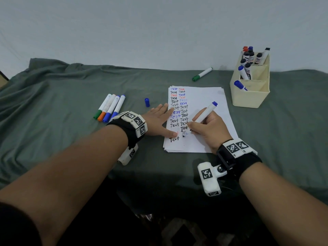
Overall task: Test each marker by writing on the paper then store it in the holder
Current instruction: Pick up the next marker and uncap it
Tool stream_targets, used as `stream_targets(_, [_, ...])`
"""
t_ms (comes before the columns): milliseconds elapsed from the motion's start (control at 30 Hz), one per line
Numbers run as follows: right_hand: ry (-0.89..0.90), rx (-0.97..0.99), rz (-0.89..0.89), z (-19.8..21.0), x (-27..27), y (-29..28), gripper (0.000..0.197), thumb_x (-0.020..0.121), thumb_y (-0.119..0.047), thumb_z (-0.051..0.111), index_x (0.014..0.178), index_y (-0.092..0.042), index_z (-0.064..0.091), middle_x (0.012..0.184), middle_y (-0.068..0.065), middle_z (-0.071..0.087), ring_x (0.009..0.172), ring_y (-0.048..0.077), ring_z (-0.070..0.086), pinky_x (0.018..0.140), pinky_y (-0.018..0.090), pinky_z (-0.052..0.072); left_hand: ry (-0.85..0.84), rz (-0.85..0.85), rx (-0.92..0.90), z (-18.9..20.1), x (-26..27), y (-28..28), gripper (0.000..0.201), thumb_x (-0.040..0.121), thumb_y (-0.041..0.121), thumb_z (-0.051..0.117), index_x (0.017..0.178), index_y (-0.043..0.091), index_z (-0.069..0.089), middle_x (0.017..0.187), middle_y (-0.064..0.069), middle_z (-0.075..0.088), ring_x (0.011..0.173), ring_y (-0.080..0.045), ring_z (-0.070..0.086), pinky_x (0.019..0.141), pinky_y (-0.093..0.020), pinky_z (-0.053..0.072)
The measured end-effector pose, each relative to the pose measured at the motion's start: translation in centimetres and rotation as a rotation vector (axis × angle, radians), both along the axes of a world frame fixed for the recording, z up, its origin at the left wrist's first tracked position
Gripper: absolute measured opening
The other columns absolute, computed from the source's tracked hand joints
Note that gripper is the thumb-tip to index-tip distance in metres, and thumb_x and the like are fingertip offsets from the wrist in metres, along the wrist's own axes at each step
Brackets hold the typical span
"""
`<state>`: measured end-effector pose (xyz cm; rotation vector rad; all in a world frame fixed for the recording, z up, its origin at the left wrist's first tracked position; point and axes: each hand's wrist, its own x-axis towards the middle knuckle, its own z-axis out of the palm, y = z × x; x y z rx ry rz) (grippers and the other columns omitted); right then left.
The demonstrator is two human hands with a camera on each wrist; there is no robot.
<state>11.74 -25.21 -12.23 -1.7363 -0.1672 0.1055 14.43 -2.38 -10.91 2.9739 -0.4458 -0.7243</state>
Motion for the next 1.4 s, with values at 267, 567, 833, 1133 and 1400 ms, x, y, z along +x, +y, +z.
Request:
stream_targets(267, [-0.007, -0.023, 0.014, 0.06, -0.11, -0.12, 0.018, 0.08, -0.023, 0.082, 0.087, -0.017, 0.067, 0.082, 0.004, 0.075, 0.082, 0.026, 0.073, 0.084, 0.051, 0.06, 0.004, 0.003, 0.0, -0.11, 0.16, 0.17, 0.117, 0.076, 0.085, 0.045, 0.154, 0.024, -0.019, 0.161, -0.002, -0.026, 0.149, -0.02, -0.021, 0.121, -0.04, -0.007])
stream_targets(567, [-0.002, -0.003, 0.055, 0.13, -0.11, -0.1, 0.016, 0.081, -0.015, 0.082, 0.084, -0.018, 0.066, 0.077, -0.001, 0.074, 0.076, 0.02, 0.073, 0.074, 0.035, 0.059, 0.002, 0.003, 0.001, -0.08, 0.13, 0.16, 0.116, 0.077, 0.084, 0.045, 0.154, 0.024, -0.018, 0.161, -0.003, -0.026, 0.149, -0.02, -0.021, 0.121, -0.039, -0.007])
stream_targets(833, [0.004, 0.018, 0.073, 0.45, -0.21, -0.21, 0.016, 0.082, -0.014, 0.083, 0.086, -0.014, 0.067, 0.082, 0.009, 0.073, 0.086, 0.034, 0.072, 0.084, 0.047, 0.061, 0.001, 0.002, 0.008, -0.18, 0.16, 0.08, 0.117, 0.077, 0.085, 0.044, 0.154, 0.024, -0.019, 0.161, -0.003, -0.026, 0.149, -0.02, -0.021, 0.12, -0.039, -0.007])
stream_targets(1133, [-0.024, -0.018, 0.073, 0.6, -0.45, -0.18, 0.016, 0.081, -0.015, 0.082, 0.08, -0.019, 0.066, 0.082, 0.014, 0.071, 0.086, 0.039, 0.069, 0.086, 0.056, 0.058, -0.005, 0.005, 0.006, -0.16, 0.09, 0.07, 0.116, 0.078, 0.083, 0.046, 0.154, 0.024, -0.019, 0.161, -0.003, -0.025, 0.149, -0.021, -0.021, 0.12, -0.039, -0.008])
stream_targets(1400, [-0.03, 0.011, -0.002, 0.28, -0.39, -0.43, 0.018, 0.073, -0.026, 0.08, 0.078, -0.023, 0.063, 0.071, -0.002, 0.07, 0.072, 0.02, 0.069, 0.076, 0.043, 0.058, 0.006, 0.007, -0.001, -0.08, 0.08, 0.07, 0.116, 0.078, 0.083, 0.046, 0.154, 0.024, -0.019, 0.161, -0.002, -0.026, 0.148, -0.02, -0.021, 0.12, -0.04, -0.008])
